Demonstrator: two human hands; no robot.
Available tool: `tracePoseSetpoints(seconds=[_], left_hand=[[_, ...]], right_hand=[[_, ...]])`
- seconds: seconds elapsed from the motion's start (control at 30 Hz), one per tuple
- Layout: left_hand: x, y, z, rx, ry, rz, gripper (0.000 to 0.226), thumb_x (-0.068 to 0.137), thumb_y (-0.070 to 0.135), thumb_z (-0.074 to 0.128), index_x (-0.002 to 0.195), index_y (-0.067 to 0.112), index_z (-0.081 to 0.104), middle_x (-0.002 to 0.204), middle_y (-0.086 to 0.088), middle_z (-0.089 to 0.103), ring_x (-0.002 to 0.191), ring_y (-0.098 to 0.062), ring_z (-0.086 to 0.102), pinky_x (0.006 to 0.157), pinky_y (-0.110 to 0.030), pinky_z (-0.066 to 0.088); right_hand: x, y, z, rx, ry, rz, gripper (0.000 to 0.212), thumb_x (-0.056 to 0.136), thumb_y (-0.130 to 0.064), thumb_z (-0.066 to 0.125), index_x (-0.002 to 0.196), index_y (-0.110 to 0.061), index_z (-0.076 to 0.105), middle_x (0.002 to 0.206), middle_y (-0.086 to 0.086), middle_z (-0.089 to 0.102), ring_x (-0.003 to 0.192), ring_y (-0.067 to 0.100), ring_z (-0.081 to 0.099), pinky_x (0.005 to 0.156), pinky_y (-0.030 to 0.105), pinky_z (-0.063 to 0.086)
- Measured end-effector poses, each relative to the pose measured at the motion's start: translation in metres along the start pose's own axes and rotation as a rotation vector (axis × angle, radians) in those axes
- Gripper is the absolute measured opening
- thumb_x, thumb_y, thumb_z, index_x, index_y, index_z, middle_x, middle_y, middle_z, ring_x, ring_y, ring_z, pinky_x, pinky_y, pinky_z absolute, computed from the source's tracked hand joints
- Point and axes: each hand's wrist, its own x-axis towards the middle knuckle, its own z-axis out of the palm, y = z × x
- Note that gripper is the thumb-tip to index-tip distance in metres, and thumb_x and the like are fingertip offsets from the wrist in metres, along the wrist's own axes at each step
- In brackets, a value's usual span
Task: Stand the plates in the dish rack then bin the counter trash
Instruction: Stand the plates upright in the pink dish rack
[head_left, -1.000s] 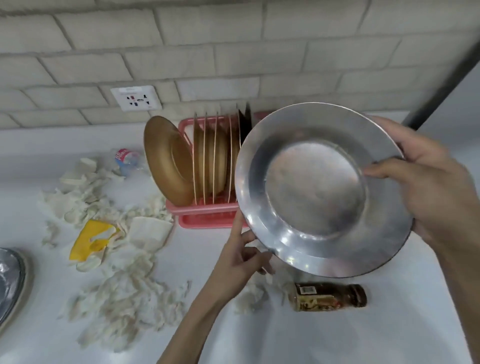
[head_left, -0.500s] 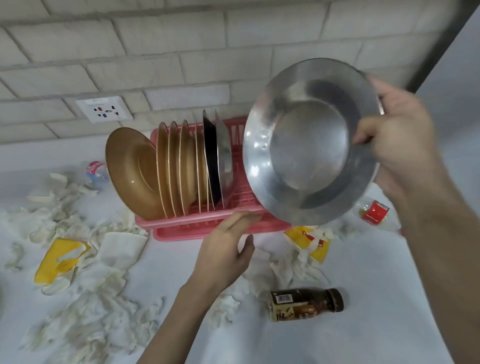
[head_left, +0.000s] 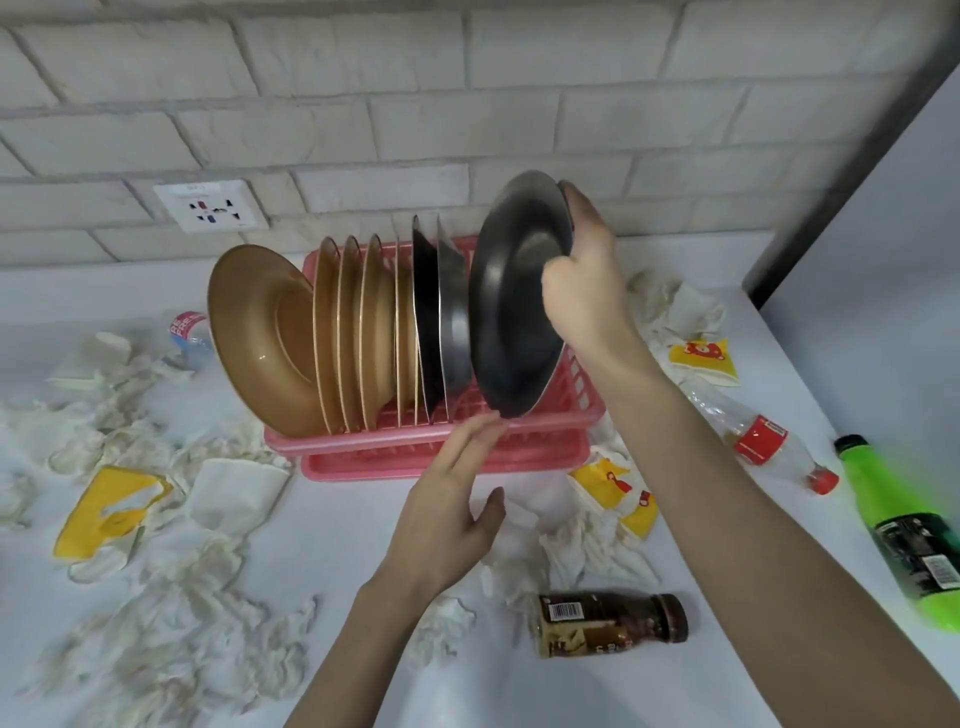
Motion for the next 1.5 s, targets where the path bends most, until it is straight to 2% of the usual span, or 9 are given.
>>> tracePoseSetpoints(seconds=[0.3, 0.57, 0.63, 0.7, 0.8, 0.9, 1.07, 1.33, 1.5], left_hand=[[0.006, 0.000, 0.010, -0.175, -0.026, -0.158, 0.082, 0.092, 0.016, 0.065, 0.157, 0.032, 0.017, 0.157, 0.013, 0.029, 0.101, 0.001, 0.062, 0.084, -0.027, 0.056], [0.009, -0.001, 0.015, -0.217, 0.025, -0.197, 0.071, 0.096, 0.020, 0.060, 0.156, 0.029, 0.023, 0.153, 0.009, 0.035, 0.104, -0.003, 0.062, 0.081, -0.032, 0.058], [0.008, -0.003, 0.015, -0.218, 0.022, -0.209, 0.073, 0.095, 0.020, 0.061, 0.156, 0.030, 0.022, 0.154, 0.011, 0.033, 0.105, 0.000, 0.060, 0.081, -0.030, 0.057], [0.006, -0.003, 0.015, -0.228, 0.031, -0.216, 0.072, 0.095, 0.019, 0.061, 0.156, 0.029, 0.023, 0.154, 0.011, 0.033, 0.106, 0.001, 0.060, 0.081, -0.028, 0.056], [0.004, -0.003, 0.015, -0.256, 0.060, -0.225, 0.070, 0.095, 0.016, 0.060, 0.155, 0.028, 0.025, 0.152, 0.011, 0.035, 0.105, -0.001, 0.061, 0.081, -0.028, 0.057], [0.003, -0.004, 0.014, -0.265, 0.100, -0.243, 0.069, 0.095, 0.015, 0.060, 0.154, 0.029, 0.027, 0.153, 0.012, 0.034, 0.104, -0.003, 0.063, 0.080, -0.028, 0.057], [-0.001, -0.004, 0.014, -0.243, 0.112, -0.241, 0.071, 0.095, 0.016, 0.059, 0.155, 0.031, 0.025, 0.158, 0.017, 0.027, 0.102, -0.003, 0.064, 0.080, -0.031, 0.058], [-0.015, 0.001, 0.022, -0.194, 0.133, -0.231, 0.074, 0.096, 0.009, 0.056, 0.156, 0.032, 0.019, 0.162, 0.021, 0.016, 0.099, 0.004, 0.063, 0.076, -0.027, 0.058], [-0.015, -0.001, 0.021, -0.151, 0.119, -0.225, 0.069, 0.096, 0.012, 0.056, 0.155, 0.029, 0.025, 0.161, 0.029, 0.009, 0.101, 0.005, 0.063, 0.079, -0.028, 0.058]], right_hand=[[0.012, -0.002, 0.029, -0.178, -0.144, 0.051, 0.066, 0.094, 0.005, 0.035, 0.155, -0.011, 0.016, 0.145, 0.014, 0.044, 0.107, 0.020, 0.053, 0.061, 0.002, 0.038], [0.020, 0.003, 0.050, -0.219, -0.204, 0.086, 0.068, 0.089, 0.007, 0.036, 0.154, -0.003, 0.017, 0.155, 0.016, 0.033, 0.139, 0.030, 0.038, 0.111, 0.039, 0.038], [0.018, 0.000, 0.053, -0.164, -0.218, 0.095, 0.072, 0.090, 0.004, 0.038, 0.155, -0.004, 0.009, 0.154, 0.020, 0.033, 0.129, 0.025, 0.045, 0.101, 0.032, 0.045], [0.019, -0.002, 0.054, -0.100, -0.220, 0.101, 0.070, 0.094, 0.000, 0.043, 0.155, -0.002, 0.009, 0.139, 0.028, 0.044, 0.105, 0.017, 0.057, 0.066, 0.020, 0.044], [0.022, -0.004, 0.053, -0.005, -0.207, 0.101, 0.060, 0.098, -0.006, 0.046, 0.151, 0.002, 0.019, 0.104, 0.009, 0.059, 0.067, 0.008, 0.059, 0.044, 0.017, 0.037], [0.024, -0.001, 0.056, 0.020, -0.207, 0.114, 0.042, 0.100, -0.014, 0.047, 0.139, 0.001, 0.038, 0.104, 0.005, 0.057, 0.073, -0.003, 0.052, 0.053, 0.015, 0.040], [0.022, 0.005, 0.057, 0.082, -0.221, 0.130, 0.045, 0.103, -0.020, 0.045, 0.140, 0.004, 0.036, 0.140, 0.017, 0.047, 0.124, 0.032, 0.046, 0.087, 0.032, 0.033], [0.019, 0.019, 0.053, 0.105, -0.257, 0.064, 0.046, 0.100, -0.028, 0.054, 0.140, -0.006, 0.044, 0.091, -0.024, 0.044, 0.095, -0.003, 0.043, 0.068, -0.001, 0.036], [0.019, 0.022, 0.055, 0.080, -0.271, 0.038, 0.043, 0.100, -0.025, 0.053, 0.140, -0.011, 0.047, 0.089, -0.032, 0.040, 0.082, -0.016, 0.044, 0.068, -0.008, 0.032]])
